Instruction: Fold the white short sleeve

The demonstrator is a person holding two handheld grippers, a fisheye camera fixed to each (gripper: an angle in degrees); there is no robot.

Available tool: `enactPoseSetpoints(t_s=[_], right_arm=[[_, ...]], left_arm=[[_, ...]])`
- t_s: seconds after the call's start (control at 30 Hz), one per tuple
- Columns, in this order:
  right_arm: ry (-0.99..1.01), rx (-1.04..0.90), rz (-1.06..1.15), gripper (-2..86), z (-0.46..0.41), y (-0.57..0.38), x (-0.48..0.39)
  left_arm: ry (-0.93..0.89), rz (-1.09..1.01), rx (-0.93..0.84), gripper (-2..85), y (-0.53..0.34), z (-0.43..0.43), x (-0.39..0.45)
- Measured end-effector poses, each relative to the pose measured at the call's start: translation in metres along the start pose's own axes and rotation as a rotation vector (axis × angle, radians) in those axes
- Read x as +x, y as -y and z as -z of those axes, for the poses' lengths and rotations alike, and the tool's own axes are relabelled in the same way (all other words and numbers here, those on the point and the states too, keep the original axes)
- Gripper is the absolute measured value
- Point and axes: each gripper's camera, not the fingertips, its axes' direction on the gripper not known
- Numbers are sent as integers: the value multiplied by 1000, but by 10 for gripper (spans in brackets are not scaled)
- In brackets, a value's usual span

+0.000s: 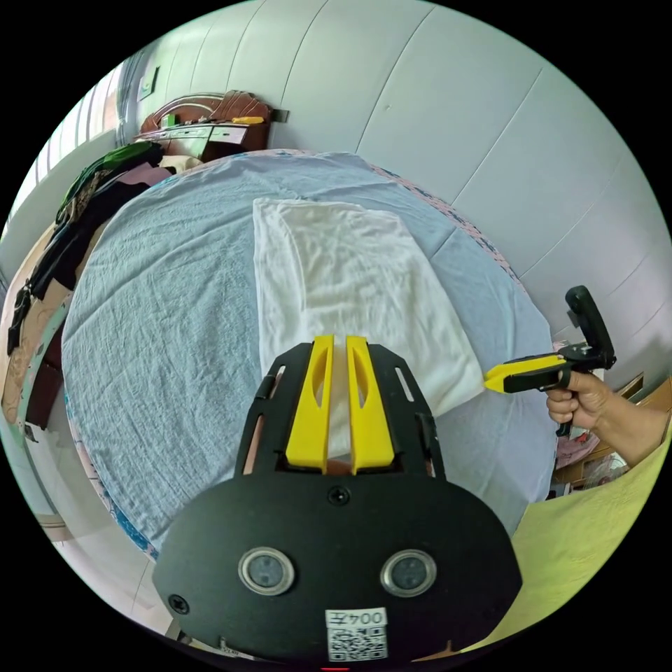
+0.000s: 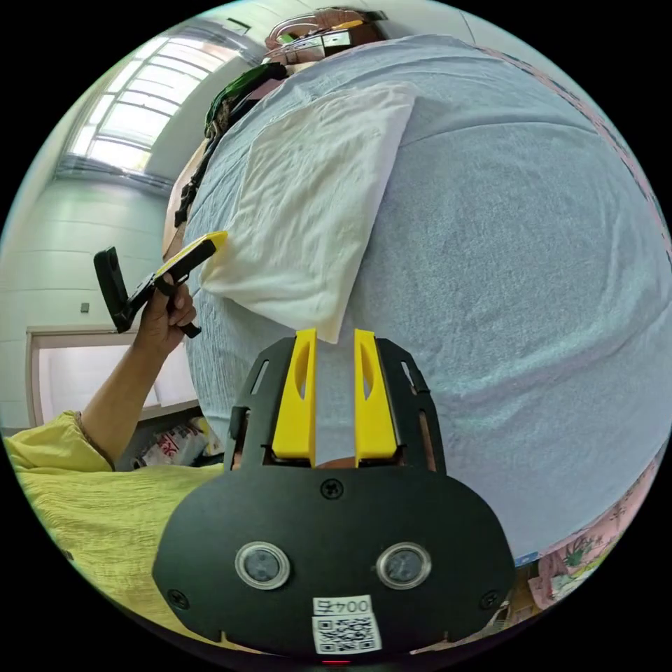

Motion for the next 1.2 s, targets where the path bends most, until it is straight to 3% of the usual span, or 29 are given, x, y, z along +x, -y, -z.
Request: enactPoseSetpoints(t_s=[0.1, 0.33, 0.5, 0.7, 0.83, 1.03, 1.2], right_arm=[[33, 11, -15, 81, 1, -2, 0], [-133, 17, 107, 31, 5, -24, -11], [-77, 56, 84, 42, 13, -45, 3], [-181, 152, 72, 53, 65, -70, 3], [-284, 156, 182, 52, 65, -57, -27], [-483, 59, 303, 46, 30, -55, -42], [-558, 99, 365, 47, 33, -70, -39]], left_arm=[[19, 9, -11, 14, 2, -5, -12], [-46, 61, 25, 10, 1, -4, -48], [-92, 70, 12, 14, 9, 3, -63], [-126, 40, 182, 28, 44, 56, -69], [-84, -68, 109, 46, 100, 27, -61], [90, -60, -79, 55, 140, -26, -94], [133, -121, -76, 42, 143, -20, -111]])
